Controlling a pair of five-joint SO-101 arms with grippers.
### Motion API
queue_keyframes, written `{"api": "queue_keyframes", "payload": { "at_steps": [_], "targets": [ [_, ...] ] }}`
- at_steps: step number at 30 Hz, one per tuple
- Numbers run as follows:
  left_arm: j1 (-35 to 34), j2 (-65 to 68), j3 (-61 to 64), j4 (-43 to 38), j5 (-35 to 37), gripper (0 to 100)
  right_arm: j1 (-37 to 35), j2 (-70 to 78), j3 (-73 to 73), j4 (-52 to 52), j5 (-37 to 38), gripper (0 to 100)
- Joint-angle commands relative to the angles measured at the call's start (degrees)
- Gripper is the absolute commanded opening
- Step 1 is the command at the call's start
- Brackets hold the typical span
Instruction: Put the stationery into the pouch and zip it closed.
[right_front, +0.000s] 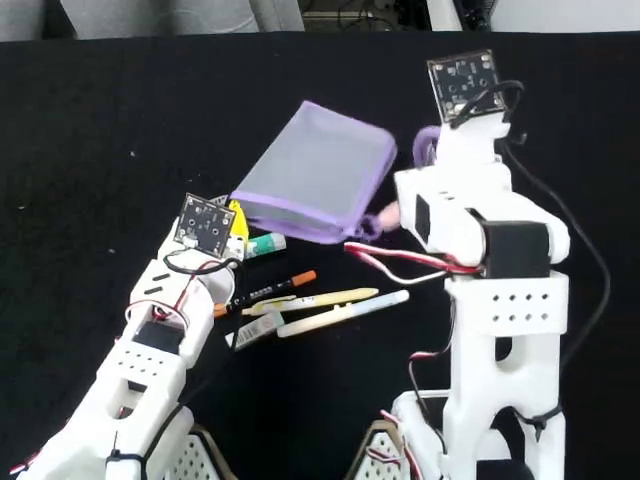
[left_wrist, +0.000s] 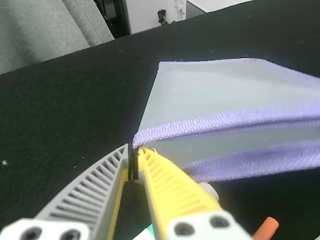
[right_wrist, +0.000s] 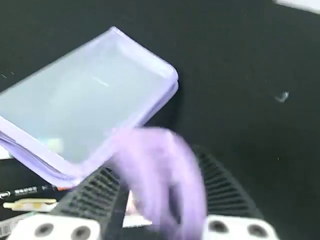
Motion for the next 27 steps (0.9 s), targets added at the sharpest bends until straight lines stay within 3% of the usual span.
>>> {"api": "queue_keyframes", "payload": {
  "at_steps": [1,10,16,22,27],
  "targets": [
    [-0.9,-0.4,-1.0,-0.4,0.7,3,-2.8,-2.0,-2.2,0.0,-0.4,23.1],
    [-1.4,-0.5,-1.5,-0.2,2.6,3,-12.0,-1.8,1.6,-0.9,-0.2,29.9],
    [-2.8,-0.5,-5.7,5.8,5.1,3,-20.7,-1.9,13.8,-11.6,8.5,29.7],
    [-5.3,-0.5,-10.0,12.6,9.2,3,-24.9,-1.9,20.3,-18.3,10.5,29.7],
    [-5.1,-0.5,-10.2,13.5,9.9,3,-29.2,-1.8,25.5,-22.9,14.6,29.7]
  ]
}}
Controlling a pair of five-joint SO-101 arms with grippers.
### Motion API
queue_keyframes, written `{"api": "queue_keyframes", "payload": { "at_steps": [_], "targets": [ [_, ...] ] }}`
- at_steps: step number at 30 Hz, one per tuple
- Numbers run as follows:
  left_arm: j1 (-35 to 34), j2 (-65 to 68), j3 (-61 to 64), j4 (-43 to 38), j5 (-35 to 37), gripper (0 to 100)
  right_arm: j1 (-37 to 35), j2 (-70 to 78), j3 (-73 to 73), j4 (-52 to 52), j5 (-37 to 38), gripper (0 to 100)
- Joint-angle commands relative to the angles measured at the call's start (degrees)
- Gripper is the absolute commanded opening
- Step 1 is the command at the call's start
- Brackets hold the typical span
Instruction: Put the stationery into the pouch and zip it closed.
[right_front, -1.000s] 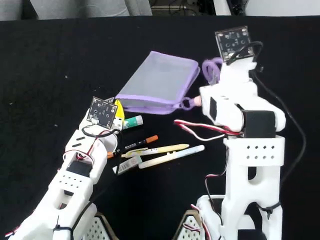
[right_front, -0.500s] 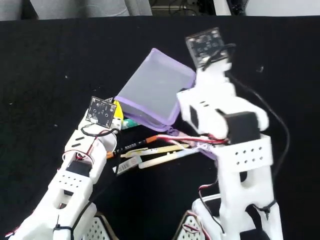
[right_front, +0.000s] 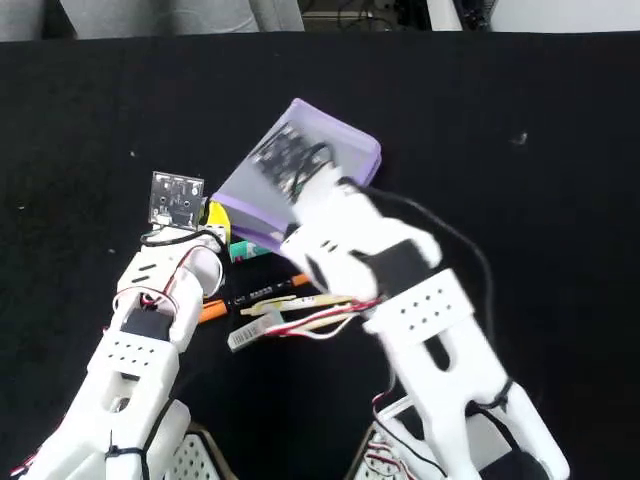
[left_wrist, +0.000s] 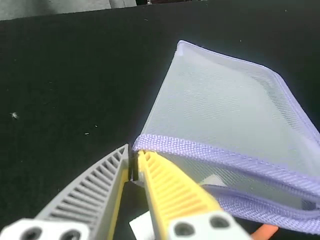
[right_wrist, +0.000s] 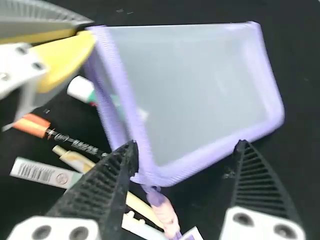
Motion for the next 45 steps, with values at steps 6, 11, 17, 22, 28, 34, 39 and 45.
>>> {"api": "queue_keyframes", "payload": {
  "at_steps": [6,11,17,22,28,34,39,45],
  "targets": [
    [-0.7,-0.5,-4.2,0.3,1.0,3,-3.8,-1.1,5.1,-8.2,4.8,29.7],
    [-0.7,-0.5,-4.2,0.3,1.0,3,-3.7,-1.1,8.7,-12.8,7.7,29.7],
    [-0.9,-0.5,-4.5,0.4,1.0,3,-3.6,-0.9,9.4,-14.0,8.1,29.7],
    [-0.8,-0.5,-5.2,2.1,1.0,3,-3.4,4.0,10.2,-16.9,11.1,29.7],
    [-0.9,-0.5,-8.5,7.8,2.9,3,-0.9,11.9,5.4,-16.8,11.7,29.6],
    [-0.9,-0.5,-8.4,7.7,3.0,3,4.7,12.8,2.7,-17.1,11.7,29.6],
    [-0.5,-0.5,-8.3,7.7,3.0,3,5.0,12.7,2.1,-16.9,11.8,29.6],
    [-0.4,-0.5,-8.3,7.7,3.0,3,3.3,12.9,1.3,-17.1,11.8,29.6]
  ]
}}
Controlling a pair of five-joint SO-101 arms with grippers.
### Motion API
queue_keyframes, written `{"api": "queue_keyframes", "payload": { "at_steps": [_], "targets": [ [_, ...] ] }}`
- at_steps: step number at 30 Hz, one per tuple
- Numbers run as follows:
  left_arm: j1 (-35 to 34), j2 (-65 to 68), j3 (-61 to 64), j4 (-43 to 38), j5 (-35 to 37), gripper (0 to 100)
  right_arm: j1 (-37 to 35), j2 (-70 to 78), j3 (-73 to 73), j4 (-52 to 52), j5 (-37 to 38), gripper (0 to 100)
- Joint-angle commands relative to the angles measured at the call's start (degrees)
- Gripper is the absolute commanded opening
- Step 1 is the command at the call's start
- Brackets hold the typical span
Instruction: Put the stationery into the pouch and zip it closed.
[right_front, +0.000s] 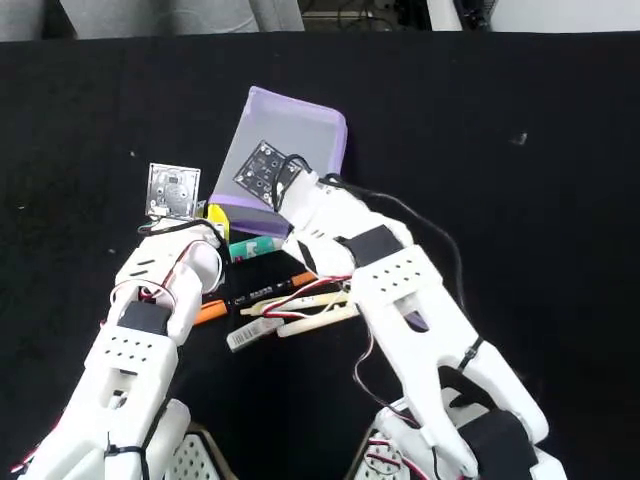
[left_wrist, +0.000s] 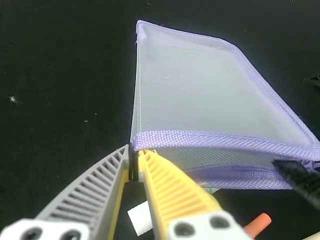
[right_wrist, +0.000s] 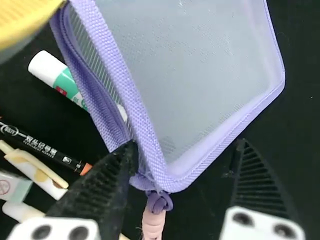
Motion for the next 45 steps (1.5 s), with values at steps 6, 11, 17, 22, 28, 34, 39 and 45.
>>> {"api": "queue_keyframes", "payload": {
  "at_steps": [6,11,17,22,28,34,39,45],
  "targets": [
    [-0.1,-0.6,-4.4,0.1,1.0,3,-1.4,0.5,0.3,-8.2,0.4,29.6],
    [0.0,-0.6,-4.4,0.1,1.0,3,-1.5,0.5,5.0,-16.8,0.4,29.6],
    [0.7,-0.6,-4.3,0.4,0.9,3,-1.5,0.6,5.4,-18.5,0.7,14.2],
    [1.9,-0.6,-3.6,0.1,0.8,3,-1.2,0.6,5.7,-20.2,0.4,1.4],
    [2.0,-0.6,-3.4,0.1,0.8,3,-1.1,0.1,5.8,-20.0,0.7,1.1],
    [1.7,-0.6,-3.2,0.4,1.1,17,-1.1,0.0,5.8,-19.9,0.7,1.1],
    [1.6,-0.6,-0.2,-3.5,1.2,26,-1.1,-0.3,5.1,-17.9,0.8,1.1],
    [1.5,-0.4,3.7,-11.1,1.2,26,-1.1,-5.5,5.5,-14.7,0.5,1.1]
  ]
}}
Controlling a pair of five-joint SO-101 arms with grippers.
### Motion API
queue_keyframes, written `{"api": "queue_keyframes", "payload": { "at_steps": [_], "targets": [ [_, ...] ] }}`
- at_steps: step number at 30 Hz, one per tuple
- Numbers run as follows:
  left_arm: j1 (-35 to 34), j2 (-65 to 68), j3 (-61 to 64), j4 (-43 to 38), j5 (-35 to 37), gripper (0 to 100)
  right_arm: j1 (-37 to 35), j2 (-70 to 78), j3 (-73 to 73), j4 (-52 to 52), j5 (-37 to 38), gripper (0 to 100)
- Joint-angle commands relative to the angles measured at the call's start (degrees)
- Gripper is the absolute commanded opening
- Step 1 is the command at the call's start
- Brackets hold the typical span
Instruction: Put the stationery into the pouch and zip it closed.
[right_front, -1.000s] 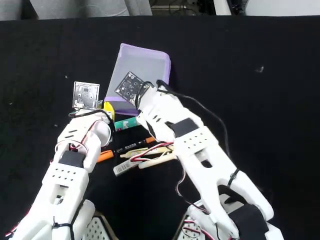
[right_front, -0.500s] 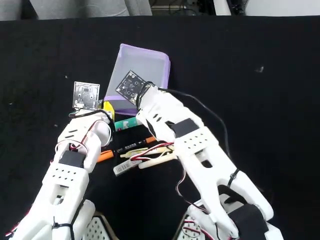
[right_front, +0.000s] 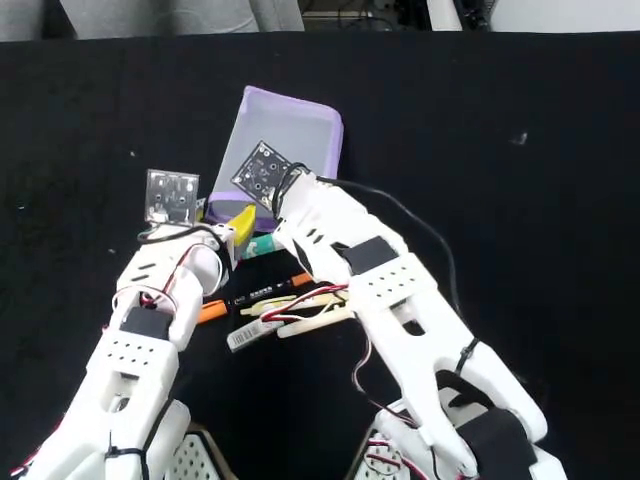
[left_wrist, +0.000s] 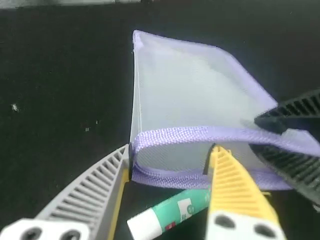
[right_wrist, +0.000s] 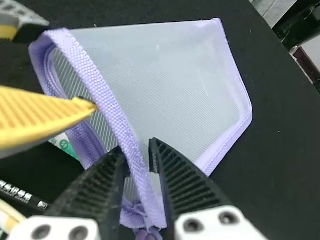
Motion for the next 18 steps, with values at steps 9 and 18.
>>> {"api": "queue_keyframes", "payload": {
  "at_steps": [9,18],
  "targets": [
    [-0.3,0.2,-0.6,-3.6,0.8,26,-0.4,-11.6,2.2,4.3,0.5,1.1],
    [-1.9,0.3,1.2,-10.0,0.5,26,-0.6,-16.6,2.5,9.0,0.7,1.1]
  ]
}}
